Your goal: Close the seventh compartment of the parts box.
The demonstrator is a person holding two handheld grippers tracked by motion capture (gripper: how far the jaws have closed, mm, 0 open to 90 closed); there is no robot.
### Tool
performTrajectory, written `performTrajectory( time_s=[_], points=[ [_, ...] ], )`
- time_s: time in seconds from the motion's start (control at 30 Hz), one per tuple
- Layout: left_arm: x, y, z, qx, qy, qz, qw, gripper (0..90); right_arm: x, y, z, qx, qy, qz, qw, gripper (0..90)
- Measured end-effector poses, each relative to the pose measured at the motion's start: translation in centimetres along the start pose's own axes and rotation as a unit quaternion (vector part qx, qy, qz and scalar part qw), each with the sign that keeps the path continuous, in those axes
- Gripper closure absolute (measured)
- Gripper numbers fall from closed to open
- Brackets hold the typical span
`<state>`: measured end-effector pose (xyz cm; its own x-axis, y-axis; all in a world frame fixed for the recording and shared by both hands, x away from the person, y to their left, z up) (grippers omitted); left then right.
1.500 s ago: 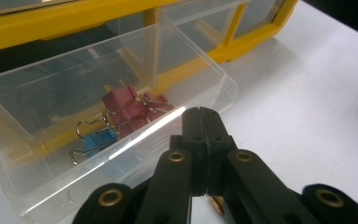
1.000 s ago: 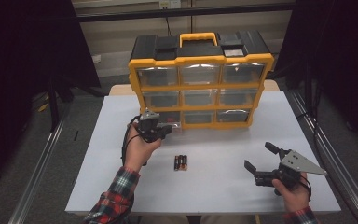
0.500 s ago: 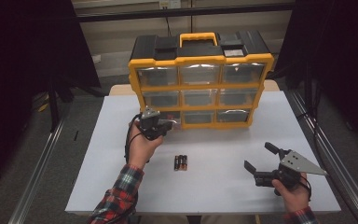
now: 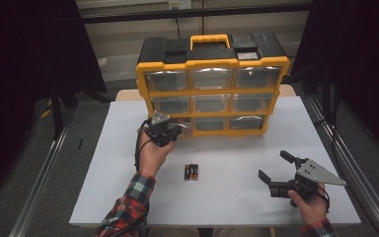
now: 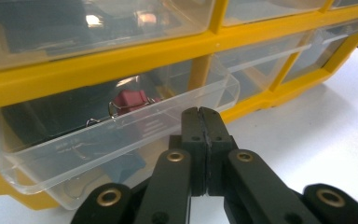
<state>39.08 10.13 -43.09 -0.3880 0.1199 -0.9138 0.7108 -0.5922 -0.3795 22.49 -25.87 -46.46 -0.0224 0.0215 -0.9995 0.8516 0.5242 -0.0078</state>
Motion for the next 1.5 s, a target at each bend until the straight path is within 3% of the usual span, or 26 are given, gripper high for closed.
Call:
performTrajectory(
  time_s=[0.43,0.67,0.8,1.5],
  points=[
    [-0.1,0.9,0.1,-0.02,-0.006,0.02,0.9996,88.3,0.0,0.0,0.0,0.001,0.0,0.001,1.0,0.2],
    [-0.2,1.2,0.3,-0.036,0.007,0.023,0.9991,87.3,0.0,0.0,0.0,0.001,0.001,0.001,1.0,0.2],
    [-0.1,1.6,0.3,-0.04,0.003,0.034,0.9986,87.1,0.0,0.0,0.0,0.0,0.001,0.001,1.0,0.2],
    [0.0,2.1,0.4,-0.053,0.013,0.041,0.9977,84.8,0.0,0.0,-0.1,-0.002,-0.002,-0.002,1.0,0.1]
  ],
)
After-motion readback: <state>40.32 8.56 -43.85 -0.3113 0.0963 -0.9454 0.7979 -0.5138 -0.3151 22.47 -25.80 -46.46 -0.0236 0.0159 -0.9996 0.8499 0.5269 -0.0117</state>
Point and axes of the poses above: each handheld gripper's, and its own axes: y roughly forward along the jaws, x roughly out of its underside, z roughly to its right, the point moved 2 cm from there along y, roughly forward along the jaws, and after that the axes turned 9 degrees about z, right-handed, at the moved point
